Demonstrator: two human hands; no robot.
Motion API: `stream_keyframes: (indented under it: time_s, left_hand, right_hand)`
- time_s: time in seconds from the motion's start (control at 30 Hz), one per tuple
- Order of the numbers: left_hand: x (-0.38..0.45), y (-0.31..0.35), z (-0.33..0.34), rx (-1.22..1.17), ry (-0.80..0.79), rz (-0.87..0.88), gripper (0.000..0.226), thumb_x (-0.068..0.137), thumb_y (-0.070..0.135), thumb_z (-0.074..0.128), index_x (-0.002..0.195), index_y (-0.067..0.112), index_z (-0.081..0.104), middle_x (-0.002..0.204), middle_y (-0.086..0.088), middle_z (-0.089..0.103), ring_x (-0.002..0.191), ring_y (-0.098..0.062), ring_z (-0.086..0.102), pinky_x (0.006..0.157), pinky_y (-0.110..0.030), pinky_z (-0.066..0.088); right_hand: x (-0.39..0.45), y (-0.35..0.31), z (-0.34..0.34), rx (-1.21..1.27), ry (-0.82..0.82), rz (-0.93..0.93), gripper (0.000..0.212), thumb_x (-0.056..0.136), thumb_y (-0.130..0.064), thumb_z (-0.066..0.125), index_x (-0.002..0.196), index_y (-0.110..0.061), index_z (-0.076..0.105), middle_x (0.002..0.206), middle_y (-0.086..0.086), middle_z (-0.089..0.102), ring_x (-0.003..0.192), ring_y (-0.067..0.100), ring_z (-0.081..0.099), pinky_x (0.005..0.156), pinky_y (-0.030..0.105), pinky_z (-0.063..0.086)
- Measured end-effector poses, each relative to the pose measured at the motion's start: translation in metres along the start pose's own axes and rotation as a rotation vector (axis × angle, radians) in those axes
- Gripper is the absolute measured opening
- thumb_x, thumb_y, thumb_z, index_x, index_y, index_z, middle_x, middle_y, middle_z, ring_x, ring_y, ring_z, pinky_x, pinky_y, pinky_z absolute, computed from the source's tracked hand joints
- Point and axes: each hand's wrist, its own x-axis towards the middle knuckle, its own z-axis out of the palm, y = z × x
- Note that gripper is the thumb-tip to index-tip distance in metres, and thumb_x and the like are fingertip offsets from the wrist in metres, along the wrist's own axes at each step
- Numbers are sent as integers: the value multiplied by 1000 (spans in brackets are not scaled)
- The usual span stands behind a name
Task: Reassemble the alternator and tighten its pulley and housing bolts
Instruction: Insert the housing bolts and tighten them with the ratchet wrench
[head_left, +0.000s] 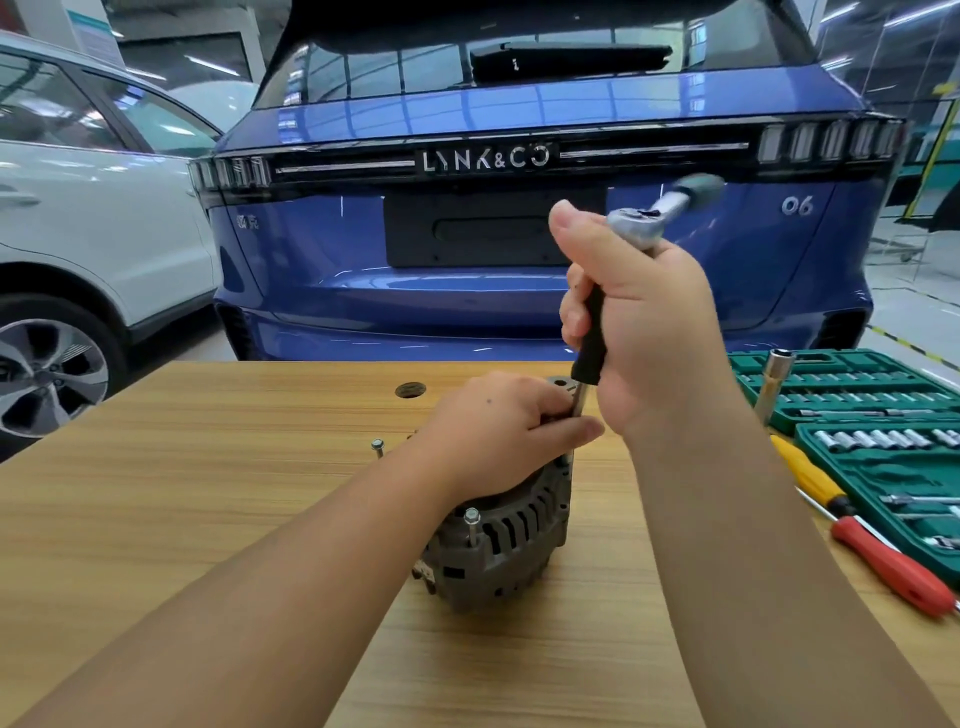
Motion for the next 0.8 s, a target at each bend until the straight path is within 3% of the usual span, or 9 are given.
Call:
stream_keyframes:
  time_s: [0.1, 0.23, 0.33, 0.5, 0.53, 0.57, 0.63, 0.7, 0.8]
  left_hand:
    - [2, -3, 0, -36, 6, -11, 37, 100, 56, 50, 95, 25, 71, 84, 2, 70, 77, -16, 66, 72, -41, 58]
    - [0, -3, 0, -76, 17, -45, 44, 95, 59, 46, 97, 24, 74, 82, 0, 72, 73, -16, 67, 74, -43, 60]
    - [0, -3, 0, -85, 38, -33, 41, 96, 55, 48, 93, 23, 74, 78, 0, 70, 69, -15, 64, 69, -38, 55]
    - [1, -6, 2, -70, 37, -53, 39, 97, 54, 50, 92, 25, 75, 76, 3, 70, 70, -11, 62, 66, -36, 55]
    - [1, -7, 2, -71, 35, -55, 39, 96, 55, 50, 92, 26, 75, 75, 3, 70, 70, -10, 63, 67, -36, 55]
    - [2, -7, 2, -71, 33, -54, 40, 96, 55, 50, 91, 26, 75, 74, 3, 69, 69, -8, 63, 66, -35, 55]
    - [2, -8, 2, -60, 40, -42, 41, 98, 56, 51, 91, 23, 75, 74, 1, 68, 67, -8, 61, 63, -34, 52]
    - [3, -8, 2, -29, 49, -28, 42, 100, 56, 51, 92, 21, 73, 77, 1, 67, 69, -11, 60, 65, -36, 51]
    - [1, -4, 0, -36, 25, 9, 46, 94, 59, 44, 88, 23, 72, 76, 6, 67, 67, -10, 58, 64, -33, 51]
  right_hand:
    - [2, 1, -5, 94, -164, 12, 30, 85, -17, 71, 113, -26, 62, 76, -4, 55, 61, 12, 52, 58, 24, 43]
    - [-1, 12, 8, -118, -145, -221, 39, 95, -6, 62, 119, -36, 60, 80, -9, 59, 68, 14, 56, 63, 26, 48]
    - [-8, 10, 13, -172, -156, -244, 42, 95, -4, 60, 123, -36, 57, 93, 6, 60, 74, 22, 53, 68, 31, 48]
    - [4, -19, 16, 0, -258, 90, 46, 68, -26, 56, 113, -25, 57, 76, 11, 55, 61, 27, 45, 60, 37, 33]
    - [4, -19, 15, 21, -280, 104, 56, 70, -36, 63, 123, -19, 56, 76, 11, 55, 62, 27, 44, 59, 36, 31]
    - [4, -18, 16, 32, -286, 104, 67, 79, -50, 56, 134, -12, 51, 78, 10, 55, 62, 26, 44, 59, 36, 30]
    - [-1, -10, 15, 53, -245, 94, 73, 83, -54, 38, 139, -8, 48, 82, 7, 57, 64, 24, 48, 59, 33, 37]
    - [-5, -3, 15, 58, -160, 34, 60, 84, -54, 58, 127, -12, 56, 83, 1, 62, 67, 18, 55, 62, 27, 47]
    - [-7, 4, 14, -122, 10, -114, 36, 79, -42, 79, 103, -18, 66, 65, -8, 56, 59, 12, 47, 56, 26, 44]
